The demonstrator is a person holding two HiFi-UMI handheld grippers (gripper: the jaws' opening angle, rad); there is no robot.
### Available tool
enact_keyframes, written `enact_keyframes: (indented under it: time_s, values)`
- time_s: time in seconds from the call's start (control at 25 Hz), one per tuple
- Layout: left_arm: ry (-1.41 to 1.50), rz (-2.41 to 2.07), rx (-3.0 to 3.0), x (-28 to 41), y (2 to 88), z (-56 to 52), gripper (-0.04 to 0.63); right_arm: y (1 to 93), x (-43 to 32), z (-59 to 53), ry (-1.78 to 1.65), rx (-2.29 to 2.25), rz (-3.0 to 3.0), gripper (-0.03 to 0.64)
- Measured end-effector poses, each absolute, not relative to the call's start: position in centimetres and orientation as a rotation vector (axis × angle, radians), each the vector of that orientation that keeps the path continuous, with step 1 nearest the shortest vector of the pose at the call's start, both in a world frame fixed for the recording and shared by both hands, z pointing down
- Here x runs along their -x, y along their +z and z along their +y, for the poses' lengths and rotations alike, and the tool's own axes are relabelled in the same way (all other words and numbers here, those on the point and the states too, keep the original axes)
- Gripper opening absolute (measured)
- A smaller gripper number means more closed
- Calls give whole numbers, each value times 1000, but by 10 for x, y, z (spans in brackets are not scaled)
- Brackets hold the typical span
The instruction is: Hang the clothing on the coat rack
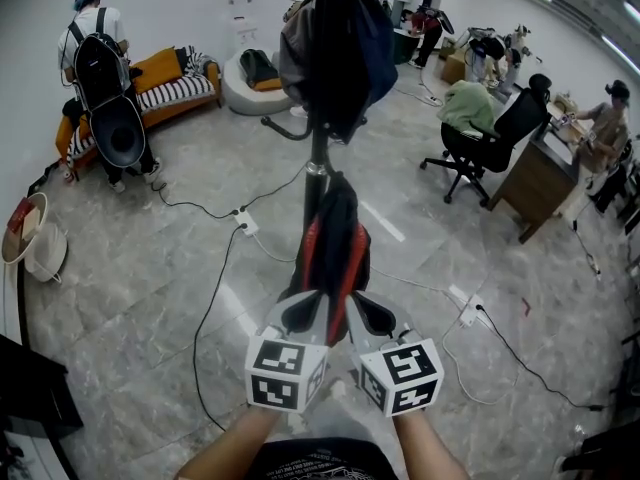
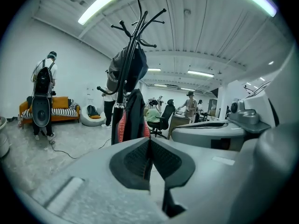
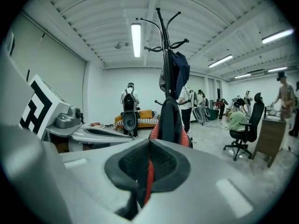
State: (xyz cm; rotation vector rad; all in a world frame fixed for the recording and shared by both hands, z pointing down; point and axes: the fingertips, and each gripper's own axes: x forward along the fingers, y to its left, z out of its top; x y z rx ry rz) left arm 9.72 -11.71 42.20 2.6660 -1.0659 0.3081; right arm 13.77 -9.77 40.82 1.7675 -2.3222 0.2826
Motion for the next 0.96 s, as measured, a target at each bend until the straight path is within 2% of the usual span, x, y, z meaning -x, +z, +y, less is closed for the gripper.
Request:
enact_keyframes:
  time_s: [0.96]
  values:
    - [334,-1036,-2670,-98,417,-118,6,401,-134,-97,251,-1765,-2315,2]
